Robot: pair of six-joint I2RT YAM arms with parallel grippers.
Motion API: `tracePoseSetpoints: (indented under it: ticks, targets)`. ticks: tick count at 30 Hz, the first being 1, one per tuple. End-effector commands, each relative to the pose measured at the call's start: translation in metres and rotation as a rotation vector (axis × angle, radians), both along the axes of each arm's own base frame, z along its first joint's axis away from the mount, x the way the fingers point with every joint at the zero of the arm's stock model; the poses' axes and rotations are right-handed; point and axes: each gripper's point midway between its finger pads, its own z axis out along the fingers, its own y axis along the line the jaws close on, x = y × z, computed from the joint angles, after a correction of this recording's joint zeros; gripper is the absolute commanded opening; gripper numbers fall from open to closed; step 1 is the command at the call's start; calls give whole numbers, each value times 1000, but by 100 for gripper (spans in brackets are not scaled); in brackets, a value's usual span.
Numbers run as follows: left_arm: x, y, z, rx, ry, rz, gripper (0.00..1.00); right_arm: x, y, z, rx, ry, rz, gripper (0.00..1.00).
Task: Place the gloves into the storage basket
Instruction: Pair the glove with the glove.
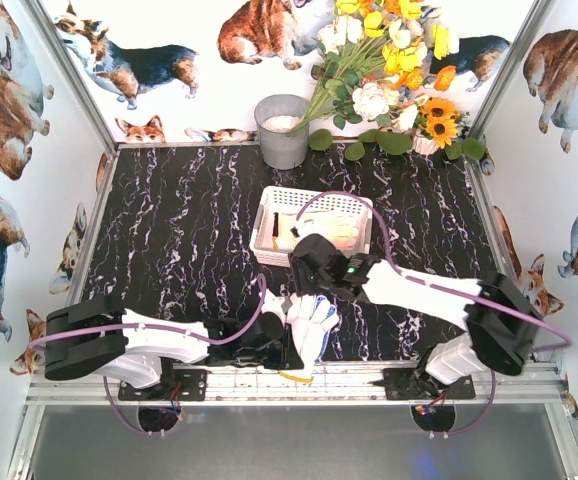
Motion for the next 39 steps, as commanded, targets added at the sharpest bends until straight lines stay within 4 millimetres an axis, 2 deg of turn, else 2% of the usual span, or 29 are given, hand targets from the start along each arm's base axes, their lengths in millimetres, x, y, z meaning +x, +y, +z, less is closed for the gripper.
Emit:
tracePoseSetpoints:
  ticks: [1, 4, 6, 7, 12, 17, 26, 34, 39]
  targets:
    - [-14, 17, -17, 84, 35, -29, 11, 3, 6, 59, 177, -86, -46, 43]
    - [-13, 20, -17, 91, 30, -19, 11, -5, -7, 74, 255, -112, -83, 47]
    - [-12, 22, -17, 90, 29, -11, 12, -12, -18, 71, 285, -76, -102, 49]
    - [-12, 22, -16, 89, 29, -8, 12, -15, -26, 75, 314, -61, -119, 49]
    - [-10, 24, -14, 92, 24, 0, 12, -41, -58, 55, 272, 67, -172, 50]
    - [-9, 24, -15, 95, 19, 7, 12, -63, -75, 24, 254, 177, -253, 50]
    - [-9, 28, -15, 102, 20, 11, 12, -79, -69, -9, 331, 281, -300, 49]
    - [-10, 27, -17, 104, 19, 4, 12, -81, -58, -14, 353, 320, -278, 50]
    - [-10, 23, -17, 104, 20, -7, 12, -83, -55, -25, 349, 359, -300, 50]
